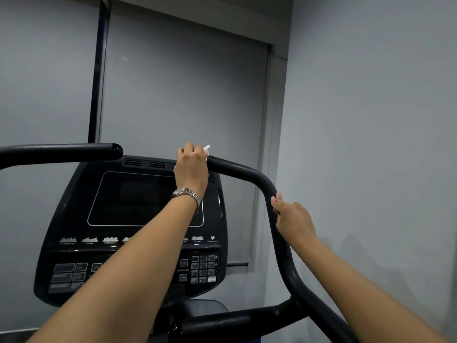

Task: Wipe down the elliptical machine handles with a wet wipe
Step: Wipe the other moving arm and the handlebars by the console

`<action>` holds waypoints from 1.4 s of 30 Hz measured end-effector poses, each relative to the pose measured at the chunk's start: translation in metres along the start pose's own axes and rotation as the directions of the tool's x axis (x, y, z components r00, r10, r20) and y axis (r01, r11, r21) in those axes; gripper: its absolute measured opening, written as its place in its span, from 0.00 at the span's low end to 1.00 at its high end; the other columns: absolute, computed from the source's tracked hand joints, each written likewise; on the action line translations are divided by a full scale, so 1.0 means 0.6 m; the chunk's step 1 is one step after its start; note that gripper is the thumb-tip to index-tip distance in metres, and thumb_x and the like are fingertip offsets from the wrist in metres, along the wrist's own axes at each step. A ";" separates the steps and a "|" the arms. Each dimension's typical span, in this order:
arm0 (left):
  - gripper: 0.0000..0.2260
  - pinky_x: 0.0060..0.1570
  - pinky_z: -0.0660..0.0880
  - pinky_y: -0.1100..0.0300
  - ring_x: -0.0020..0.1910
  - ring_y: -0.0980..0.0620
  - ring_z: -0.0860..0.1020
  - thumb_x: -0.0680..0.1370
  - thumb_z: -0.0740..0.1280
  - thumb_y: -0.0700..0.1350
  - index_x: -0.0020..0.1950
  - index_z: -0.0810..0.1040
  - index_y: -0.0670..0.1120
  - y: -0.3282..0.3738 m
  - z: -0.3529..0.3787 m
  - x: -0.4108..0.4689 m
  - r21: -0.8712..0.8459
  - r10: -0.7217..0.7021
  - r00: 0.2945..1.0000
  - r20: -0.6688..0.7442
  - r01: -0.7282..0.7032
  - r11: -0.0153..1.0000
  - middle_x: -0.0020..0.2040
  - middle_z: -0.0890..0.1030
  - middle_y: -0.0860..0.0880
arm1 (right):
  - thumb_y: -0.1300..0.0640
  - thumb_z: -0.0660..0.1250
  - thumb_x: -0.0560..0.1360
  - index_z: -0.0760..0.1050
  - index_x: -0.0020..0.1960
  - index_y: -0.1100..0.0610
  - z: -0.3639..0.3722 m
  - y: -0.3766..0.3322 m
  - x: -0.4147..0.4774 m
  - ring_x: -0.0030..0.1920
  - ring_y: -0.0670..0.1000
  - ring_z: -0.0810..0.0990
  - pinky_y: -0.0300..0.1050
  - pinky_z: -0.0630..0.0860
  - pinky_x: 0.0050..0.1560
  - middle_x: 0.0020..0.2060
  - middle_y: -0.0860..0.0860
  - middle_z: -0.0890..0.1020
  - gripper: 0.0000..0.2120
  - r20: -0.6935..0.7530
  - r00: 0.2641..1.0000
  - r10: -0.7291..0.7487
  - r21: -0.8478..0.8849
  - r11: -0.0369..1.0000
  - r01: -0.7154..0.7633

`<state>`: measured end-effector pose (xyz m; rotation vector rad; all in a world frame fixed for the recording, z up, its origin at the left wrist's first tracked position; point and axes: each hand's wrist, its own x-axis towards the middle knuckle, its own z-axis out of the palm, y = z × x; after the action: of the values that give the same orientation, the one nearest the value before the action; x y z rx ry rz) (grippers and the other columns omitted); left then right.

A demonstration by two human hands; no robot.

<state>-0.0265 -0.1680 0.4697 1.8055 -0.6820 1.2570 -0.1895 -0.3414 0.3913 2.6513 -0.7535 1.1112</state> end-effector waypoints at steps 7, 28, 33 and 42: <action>0.12 0.44 0.71 0.60 0.44 0.48 0.75 0.79 0.63 0.47 0.51 0.79 0.38 -0.004 -0.016 0.006 -0.224 -0.208 0.978 0.017 0.206 0.952 0.50 0.76 0.42 | 0.68 0.55 0.75 0.62 0.73 0.54 -0.003 -0.002 0.001 0.49 0.56 0.79 0.48 0.77 0.48 0.68 0.50 0.72 0.27 -0.008 1.000 0.011 -0.005 1.000 -0.011; 0.09 0.45 0.78 0.59 0.41 0.49 0.80 0.72 0.72 0.43 0.37 0.73 0.45 0.106 0.035 -0.056 -0.625 -0.547 0.703 0.455 0.689 0.366 0.43 0.79 0.47 | 0.67 0.56 0.76 0.64 0.72 0.53 -0.013 -0.007 -0.002 0.49 0.56 0.79 0.47 0.77 0.47 0.65 0.51 0.75 0.25 -0.006 1.000 0.022 -0.016 1.000 -0.022; 0.10 0.33 0.67 0.67 0.35 0.53 0.74 0.78 0.65 0.48 0.42 0.74 0.43 0.080 -0.009 -0.027 -0.487 -0.276 0.958 0.079 0.279 0.828 0.38 0.77 0.50 | 0.68 0.57 0.75 0.63 0.72 0.53 -0.005 0.001 -0.001 0.47 0.55 0.80 0.48 0.78 0.47 0.62 0.51 0.77 0.26 -0.023 1.000 0.017 0.026 1.000 -0.017; 0.10 0.39 0.76 0.55 0.39 0.46 0.78 0.79 0.63 0.46 0.47 0.80 0.41 0.049 -0.005 0.028 0.099 0.186 0.953 0.237 -0.214 0.972 0.40 0.81 0.44 | 0.70 0.55 0.74 0.60 0.74 0.52 -0.001 -0.001 -0.001 0.53 0.55 0.78 0.48 0.77 0.51 0.74 0.46 0.62 0.30 0.030 0.999 0.014 -0.026 1.000 -0.014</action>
<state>-0.0452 -0.1805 0.4952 2.0437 -0.9540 1.2583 -0.1900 -0.3403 0.3916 2.6507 -0.7877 1.0601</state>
